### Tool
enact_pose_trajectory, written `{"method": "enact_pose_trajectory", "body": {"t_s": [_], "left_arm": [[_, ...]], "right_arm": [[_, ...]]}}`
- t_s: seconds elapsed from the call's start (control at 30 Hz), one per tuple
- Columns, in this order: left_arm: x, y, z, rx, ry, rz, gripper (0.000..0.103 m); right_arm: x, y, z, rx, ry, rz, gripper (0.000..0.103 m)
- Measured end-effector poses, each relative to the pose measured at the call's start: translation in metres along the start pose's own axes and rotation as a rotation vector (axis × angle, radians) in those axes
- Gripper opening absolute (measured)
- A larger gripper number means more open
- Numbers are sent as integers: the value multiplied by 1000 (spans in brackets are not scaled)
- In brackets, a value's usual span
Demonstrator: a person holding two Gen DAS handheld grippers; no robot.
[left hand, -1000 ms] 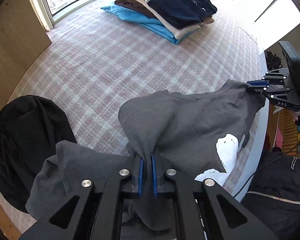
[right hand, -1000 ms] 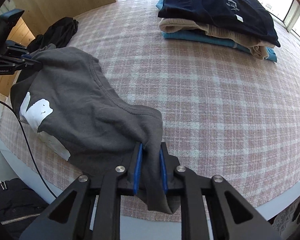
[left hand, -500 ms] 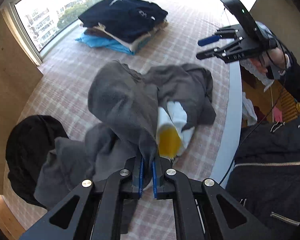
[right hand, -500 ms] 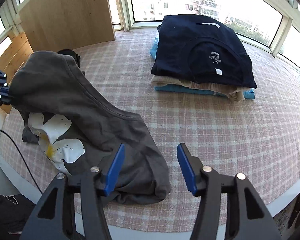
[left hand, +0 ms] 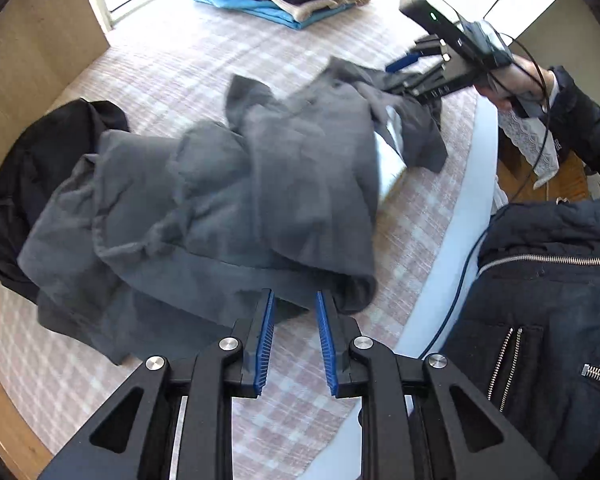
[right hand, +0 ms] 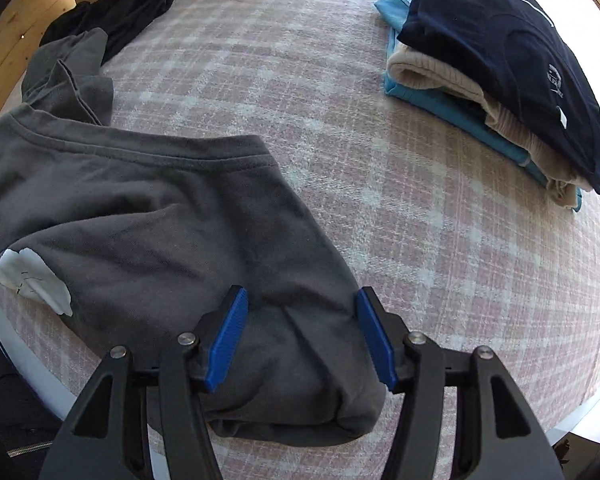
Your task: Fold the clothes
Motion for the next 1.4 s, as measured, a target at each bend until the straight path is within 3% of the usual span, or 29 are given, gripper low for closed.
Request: {"method": "enact_pose_trajectory", "body": {"t_s": [0.07,0.17,0.23,0.3,0.37,0.5,0.53,0.57,0.6,0.73,0.8,0.97,1.13,1.23,1.3,1.4], "left_arm": [[16,11,-24,41,24,31,20],[49,9,-42,41,9,42,20],[73,-1,-40,7,-13,39,21],[97,-10,-39,-27,-34,36,30],[120,-24,-32,-67,-61,20,51],[135,-57,-26,-25,-105,-80,52],[135,-63,-27,-32,-95,-104,45],[134,-69,-28,-39,-84,-127,20],[134,-75,-28,-46,-73,-150,7],[126,-64,-33,-91,-21,-93,6],[121,-48,-41,-76,21,-34,6],[97,19,-81,-4,178,137,6],[30,116,-148,96,437,310,6],[-28,125,-190,218,586,281,7],[-64,100,-210,251,653,176,14],[-101,75,-229,313,715,67,12]], "right_arm": [[-3,1,2,26,-23,11,55],[-12,8,1,78,-20,21,5],[-22,15,0,50,3,22,4],[-34,23,3,0,24,26,4],[-44,31,8,0,10,17,4],[-54,39,13,-11,-13,23,4],[-55,40,12,-15,-11,26,4],[-55,40,11,-21,-7,29,4],[-55,40,9,-28,-2,32,4],[-56,39,10,-32,-6,43,4],[-56,39,12,-31,-13,51,4],[-47,54,39,-63,-78,106,4],[-33,63,80,-127,-188,112,3],[-36,53,95,-193,-202,53,3],[-38,43,87,-131,-194,15,3],[-30,28,70,-90,-176,2,3]]}}
Point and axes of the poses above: each gripper's, at about its wrist camera, not at the fingertips, and y roughly against the way its jaws point, z to its right, x to its top, the point moved 6 cm from there along -y, roughly the way its jaws point, and after that the axes turned 6 degrees about -x, right-handed, at the moved point
